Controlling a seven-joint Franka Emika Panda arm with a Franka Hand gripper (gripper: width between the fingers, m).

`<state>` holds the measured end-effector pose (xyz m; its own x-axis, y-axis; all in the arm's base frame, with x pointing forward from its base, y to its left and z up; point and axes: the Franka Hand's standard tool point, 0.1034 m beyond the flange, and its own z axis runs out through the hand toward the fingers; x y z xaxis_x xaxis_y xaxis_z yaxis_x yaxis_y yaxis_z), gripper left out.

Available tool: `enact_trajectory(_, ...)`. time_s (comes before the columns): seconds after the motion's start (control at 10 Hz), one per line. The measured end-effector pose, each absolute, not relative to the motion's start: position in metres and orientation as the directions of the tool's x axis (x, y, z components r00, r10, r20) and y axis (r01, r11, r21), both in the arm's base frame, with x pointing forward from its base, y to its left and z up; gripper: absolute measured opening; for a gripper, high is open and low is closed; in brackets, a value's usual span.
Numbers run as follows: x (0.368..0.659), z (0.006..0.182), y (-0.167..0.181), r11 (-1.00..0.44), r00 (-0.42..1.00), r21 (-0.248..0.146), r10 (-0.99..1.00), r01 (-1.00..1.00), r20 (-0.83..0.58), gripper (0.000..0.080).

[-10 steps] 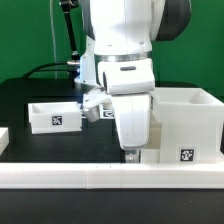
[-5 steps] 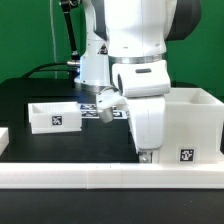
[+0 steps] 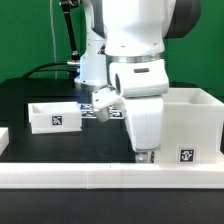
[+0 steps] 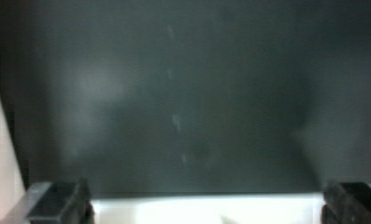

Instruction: Assemble drawer

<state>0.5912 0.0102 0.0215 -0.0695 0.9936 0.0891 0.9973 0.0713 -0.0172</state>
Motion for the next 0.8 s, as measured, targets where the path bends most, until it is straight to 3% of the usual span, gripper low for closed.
enact_trajectory(0.3,0.583,0.046,-0.038,0.037,-0.041,0.051,0.997,0.998,0.072,0.0649)
enact_trajectory(0.5,0.557,0.059,-0.058,-0.016,0.013,0.048,0.998,0.999,0.061,0.0649)
enact_trajectory(0.6,0.537,0.067,-0.062,-0.106,0.104,0.036,0.993,0.994,0.053,0.0649)
enact_trajectory(0.8,0.518,0.076,-0.064,-0.129,0.127,0.029,0.991,0.991,0.042,0.0649)
